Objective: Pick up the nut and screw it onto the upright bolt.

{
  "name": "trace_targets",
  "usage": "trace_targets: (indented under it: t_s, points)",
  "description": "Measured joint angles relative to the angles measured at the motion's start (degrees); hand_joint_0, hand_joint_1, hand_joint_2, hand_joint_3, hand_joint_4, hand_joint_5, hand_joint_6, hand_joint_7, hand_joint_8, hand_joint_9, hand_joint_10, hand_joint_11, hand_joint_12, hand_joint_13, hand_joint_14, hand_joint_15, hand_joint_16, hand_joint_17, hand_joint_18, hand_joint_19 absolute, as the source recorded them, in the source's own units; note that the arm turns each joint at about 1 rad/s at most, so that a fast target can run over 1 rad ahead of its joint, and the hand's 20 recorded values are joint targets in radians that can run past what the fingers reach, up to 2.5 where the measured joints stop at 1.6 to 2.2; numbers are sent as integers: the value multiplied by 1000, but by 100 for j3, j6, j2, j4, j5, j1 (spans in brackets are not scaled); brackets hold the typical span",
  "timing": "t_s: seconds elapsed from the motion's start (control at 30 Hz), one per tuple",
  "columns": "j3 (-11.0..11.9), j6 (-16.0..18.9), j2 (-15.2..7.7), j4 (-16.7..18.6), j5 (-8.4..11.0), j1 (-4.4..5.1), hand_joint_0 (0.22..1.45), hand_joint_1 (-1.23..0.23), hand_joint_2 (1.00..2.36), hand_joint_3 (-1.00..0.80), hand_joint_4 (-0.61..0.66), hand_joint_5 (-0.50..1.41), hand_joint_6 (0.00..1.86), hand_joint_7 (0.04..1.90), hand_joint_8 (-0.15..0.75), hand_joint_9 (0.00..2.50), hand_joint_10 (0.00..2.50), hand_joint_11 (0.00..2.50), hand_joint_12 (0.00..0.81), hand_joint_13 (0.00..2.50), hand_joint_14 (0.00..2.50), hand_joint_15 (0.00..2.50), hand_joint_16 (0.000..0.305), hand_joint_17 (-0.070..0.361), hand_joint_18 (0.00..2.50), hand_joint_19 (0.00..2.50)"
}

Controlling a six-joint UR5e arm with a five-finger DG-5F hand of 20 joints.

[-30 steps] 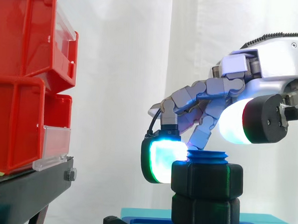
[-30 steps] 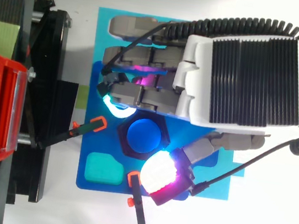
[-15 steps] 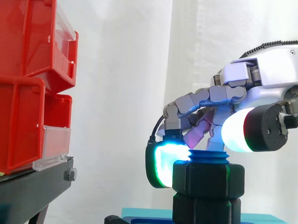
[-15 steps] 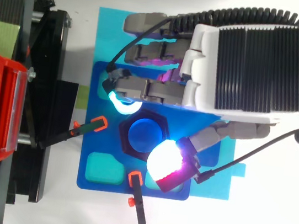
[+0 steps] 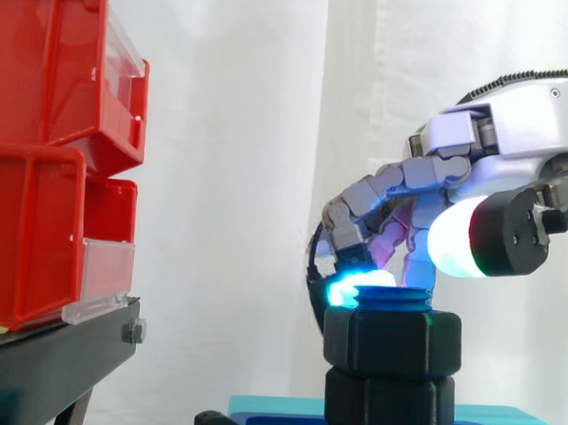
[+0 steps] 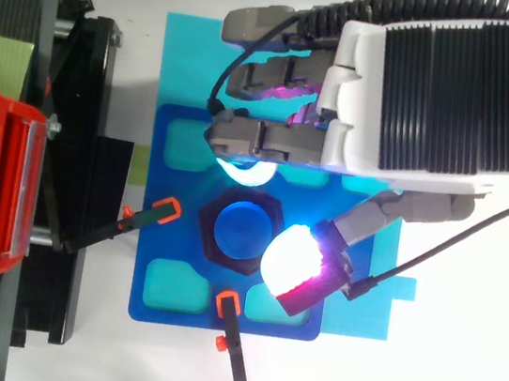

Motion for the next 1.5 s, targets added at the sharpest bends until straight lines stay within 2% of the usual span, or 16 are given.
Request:
trace_targets:
  t_s: [0.3, 0.5, 0.7, 0.9, 1.17, 1.5]
  points:
    - [2, -3, 0, -10, 0, -28, 506, -228, 1000, -500, 271, -23, 505, 979, 252, 1123, 0, 0, 227, 601, 0, 0, 21, 47, 178, 0]
    - [2, -4, 0, -10, -1, -35, 495, -215, 1000, -500, 280, -52, 504, 859, 245, 1035, 0, 0, 243, 527, 0, 0, 25, 56, 119, 0]
    - [1, -3, 0, -11, -2, -43, 490, -208, 1000, -500, 293, -50, 503, 825, 241, 981, 0, 0, 251, 483, 0, 0, 27, 61, 62, 0]
    - [0, -5, 0, -4, -2, -44, 492, -205, 1000, -500, 304, -31, 504, 889, 241, 951, 0, 0, 255, 464, 0, 0, 28, 62, 36, 0]
    - [-4, -3, 0, 15, -2, 18, 500, -232, 1000, -500, 289, -17, 504, 969, 250, 942, 0, 0, 255, 451, 0, 0, 28, 63, 24, 0]
    - [-14, 9, -1, 44, -2, 58, 498, -237, 1000, -500, 285, -38, 504, 912, 239, 867, 0, 0, 270, 392, 0, 0, 30, 68, 0, 0]
